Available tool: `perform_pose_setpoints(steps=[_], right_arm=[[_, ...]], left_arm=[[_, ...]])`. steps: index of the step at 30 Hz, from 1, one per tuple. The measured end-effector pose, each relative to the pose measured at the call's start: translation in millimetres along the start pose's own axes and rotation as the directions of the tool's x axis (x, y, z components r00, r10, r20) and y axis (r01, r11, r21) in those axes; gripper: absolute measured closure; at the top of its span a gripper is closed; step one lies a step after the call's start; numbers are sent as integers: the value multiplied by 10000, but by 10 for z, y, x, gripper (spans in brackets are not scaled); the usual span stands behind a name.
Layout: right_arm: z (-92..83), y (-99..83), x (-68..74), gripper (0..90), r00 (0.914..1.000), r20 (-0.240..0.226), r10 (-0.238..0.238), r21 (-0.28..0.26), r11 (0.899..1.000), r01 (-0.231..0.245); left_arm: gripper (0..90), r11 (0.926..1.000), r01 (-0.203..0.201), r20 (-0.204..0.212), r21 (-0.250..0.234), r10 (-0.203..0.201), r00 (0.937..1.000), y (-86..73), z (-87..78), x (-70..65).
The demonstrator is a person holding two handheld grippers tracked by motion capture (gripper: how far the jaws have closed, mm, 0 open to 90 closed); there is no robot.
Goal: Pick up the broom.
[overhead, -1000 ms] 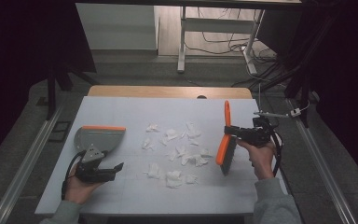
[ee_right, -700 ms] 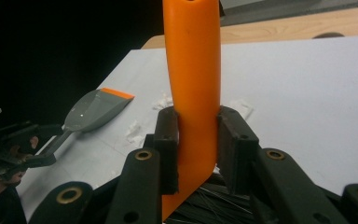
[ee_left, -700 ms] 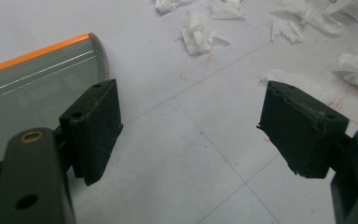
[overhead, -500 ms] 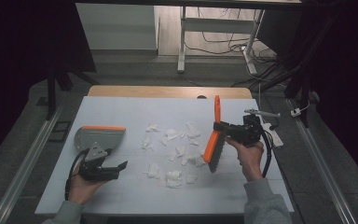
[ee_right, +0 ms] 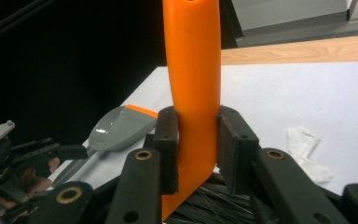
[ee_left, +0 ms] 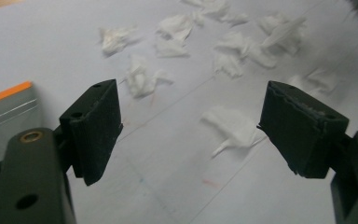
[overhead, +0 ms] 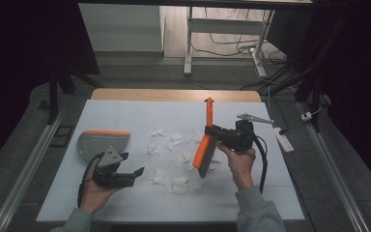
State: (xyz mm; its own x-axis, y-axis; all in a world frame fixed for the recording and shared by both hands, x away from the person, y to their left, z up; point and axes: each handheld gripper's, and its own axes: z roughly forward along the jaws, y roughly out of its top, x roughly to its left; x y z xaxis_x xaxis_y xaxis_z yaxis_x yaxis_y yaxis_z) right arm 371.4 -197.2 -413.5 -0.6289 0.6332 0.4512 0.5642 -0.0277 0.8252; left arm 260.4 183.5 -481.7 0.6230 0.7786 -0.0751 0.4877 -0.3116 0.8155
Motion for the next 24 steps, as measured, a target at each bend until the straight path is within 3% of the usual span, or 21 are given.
perform_pose_setpoints(steps=[12,16,24], right_arm=[[122,-68,121,713,9999,108,135,-554,9984,-128],[159,-85,172,713,9998,55,191,-835,9963,-185],[227,-142,212,713,9997,74,220,-896,9958,-212]], left_arm=[[215,9982,-466,617,-385,489,9969,285,177,-279],[215,9968,-650,867,-457,688,9939,370,251,-402],[215,9939,-963,1254,-542,1025,9868,467,374,-609]])
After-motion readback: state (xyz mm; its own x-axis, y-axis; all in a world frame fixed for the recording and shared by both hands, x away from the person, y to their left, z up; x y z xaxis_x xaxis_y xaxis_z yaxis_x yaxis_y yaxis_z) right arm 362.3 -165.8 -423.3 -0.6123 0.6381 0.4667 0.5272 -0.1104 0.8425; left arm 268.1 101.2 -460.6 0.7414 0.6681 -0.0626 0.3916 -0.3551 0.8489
